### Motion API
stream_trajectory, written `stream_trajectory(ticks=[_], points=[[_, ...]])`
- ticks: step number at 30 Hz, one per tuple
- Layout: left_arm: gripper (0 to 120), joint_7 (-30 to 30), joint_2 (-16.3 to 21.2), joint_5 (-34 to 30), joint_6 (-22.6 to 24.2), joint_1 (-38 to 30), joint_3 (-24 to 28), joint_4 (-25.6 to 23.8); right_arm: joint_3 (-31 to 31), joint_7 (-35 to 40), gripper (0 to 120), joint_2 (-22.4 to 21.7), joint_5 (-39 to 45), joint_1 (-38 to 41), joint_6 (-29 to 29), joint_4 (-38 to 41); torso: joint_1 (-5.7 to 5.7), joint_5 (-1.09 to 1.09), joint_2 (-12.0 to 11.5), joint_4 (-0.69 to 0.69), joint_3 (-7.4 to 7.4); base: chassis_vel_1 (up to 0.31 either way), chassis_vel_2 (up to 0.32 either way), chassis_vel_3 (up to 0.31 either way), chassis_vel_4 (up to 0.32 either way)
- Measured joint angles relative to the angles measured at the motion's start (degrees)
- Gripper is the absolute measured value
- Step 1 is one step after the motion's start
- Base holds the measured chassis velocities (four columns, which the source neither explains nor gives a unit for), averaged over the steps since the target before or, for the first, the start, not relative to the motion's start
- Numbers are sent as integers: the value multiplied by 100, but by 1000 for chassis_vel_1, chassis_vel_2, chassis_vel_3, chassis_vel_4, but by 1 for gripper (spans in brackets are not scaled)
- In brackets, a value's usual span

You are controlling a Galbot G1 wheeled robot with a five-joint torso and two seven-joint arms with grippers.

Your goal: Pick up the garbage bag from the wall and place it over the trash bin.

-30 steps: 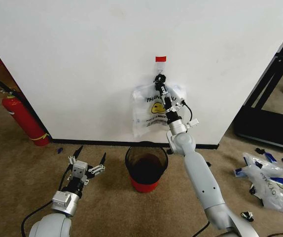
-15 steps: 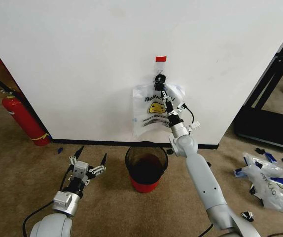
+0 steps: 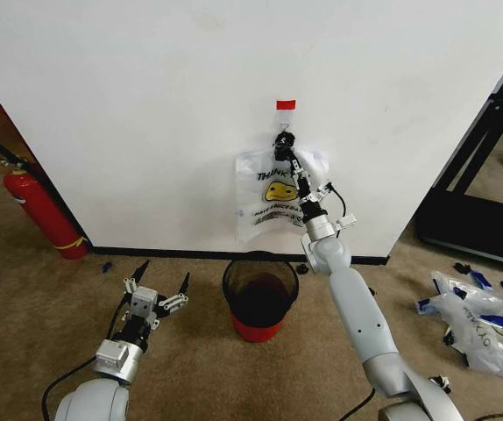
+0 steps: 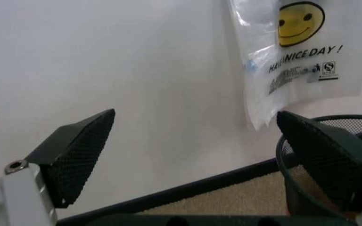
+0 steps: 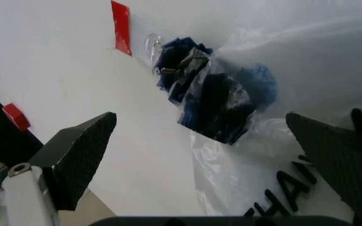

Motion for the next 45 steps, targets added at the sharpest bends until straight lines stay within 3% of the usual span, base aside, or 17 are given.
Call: stream_trajectory(ticks=[7,19,24,39,45], points=[[100,0,10,0,-13,-26,-4,33,-20,-49,95,44,-72,101,2,-68,0,0,0,0,0,0,0,0,0],[100,2,10,-5,-37,-43,-8,58,0,-80,55,45,-164,192,22,-229,0,0,0,0,0,0,0,0,0],[100,5,4,-8,-45,-44,-6,59,19,-82,32,36,-174,219,23,-256,0,0,0,0,0,0,0,0,0],[100,18,-10,-11,-66,-46,-2,74,18,-157,29,17,-245,176,9,-259,0,0,0,0,0,0,0,0,0],[100,20,4,-11,-82,-22,-10,74,45,-155,8,11,-244,203,9,-284,0,0,0,0,0,0,0,0,0]])
